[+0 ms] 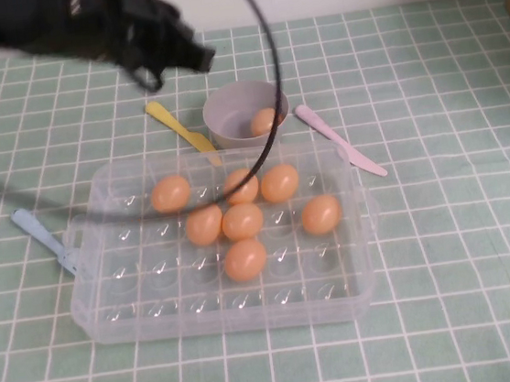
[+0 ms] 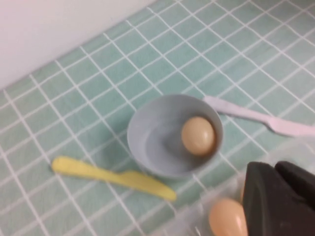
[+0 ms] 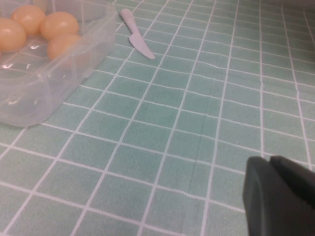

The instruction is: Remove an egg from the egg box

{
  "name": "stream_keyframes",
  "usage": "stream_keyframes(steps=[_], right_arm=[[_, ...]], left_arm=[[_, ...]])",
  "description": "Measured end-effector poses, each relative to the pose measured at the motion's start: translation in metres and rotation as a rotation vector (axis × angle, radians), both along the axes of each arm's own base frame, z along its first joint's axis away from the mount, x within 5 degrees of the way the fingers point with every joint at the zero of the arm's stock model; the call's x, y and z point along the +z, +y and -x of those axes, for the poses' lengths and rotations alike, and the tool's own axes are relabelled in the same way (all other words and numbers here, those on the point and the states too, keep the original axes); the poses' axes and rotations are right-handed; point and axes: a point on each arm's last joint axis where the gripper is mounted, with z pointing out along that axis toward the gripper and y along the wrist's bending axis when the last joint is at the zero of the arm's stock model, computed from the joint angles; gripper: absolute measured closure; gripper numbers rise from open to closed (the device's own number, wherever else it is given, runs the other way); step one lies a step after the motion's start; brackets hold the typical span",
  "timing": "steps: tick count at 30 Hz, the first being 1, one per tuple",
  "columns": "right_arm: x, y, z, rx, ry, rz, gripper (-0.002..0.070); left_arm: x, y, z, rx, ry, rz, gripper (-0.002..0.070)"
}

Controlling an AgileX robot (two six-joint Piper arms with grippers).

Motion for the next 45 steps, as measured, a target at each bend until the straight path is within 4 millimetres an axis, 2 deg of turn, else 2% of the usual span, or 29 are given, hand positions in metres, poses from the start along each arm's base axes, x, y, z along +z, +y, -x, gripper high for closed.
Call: stream_keyframes(steps=[5,12,18,22,25,29,36,39,42,45], right_arm=[[0.000,0.000,0.000,0.000,0.000,0.000,0.0694],[0.000,0.000,0.000,0.000,0.000,0.000,0.0694],[0.000,0.000,0.000,0.000,0.000,0.000,0.0694],[0.000,0.000,0.000,0.000,0.000,0.000,0.0694],[0.000,0.000,0.000,0.000,0.000,0.000,0.0694],[0.000,0.000,0.000,0.000,0.000,0.000,0.0694],[0.000,0.000,0.000,0.000,0.000,0.000,0.0694],[0.000,0.000,0.000,0.000,0.000,0.000,0.0694],[0.000,0.000,0.000,0.000,0.000,0.000,0.0694],[0.000,0.000,0.000,0.000,0.000,0.000,0.0694]], left_arm=[[-0.005,0.035,0.071,0.024,-0.061,0.036,0.0676],[-0.025,0.083,0.168,0.058,-0.221,0.125,0.0676],[-0.051,0.114,0.233,0.062,-0.334,0.175,0.0676],[-0.058,0.135,0.277,0.062,-0.483,0.237,0.0676],[-0.068,0.147,0.300,0.069,-0.569,0.289,0.0677],[-0.093,0.152,0.308,0.075,-0.587,0.268,0.0677],[-0.133,0.149,0.294,0.115,-0.572,0.236,0.0677],[-0.153,0.154,0.287,0.261,-0.525,0.273,0.0677],[-0.166,0.161,0.284,0.423,-0.499,0.304,0.0677],[-0.179,0.166,0.284,0.512,-0.502,0.303,0.0677]])
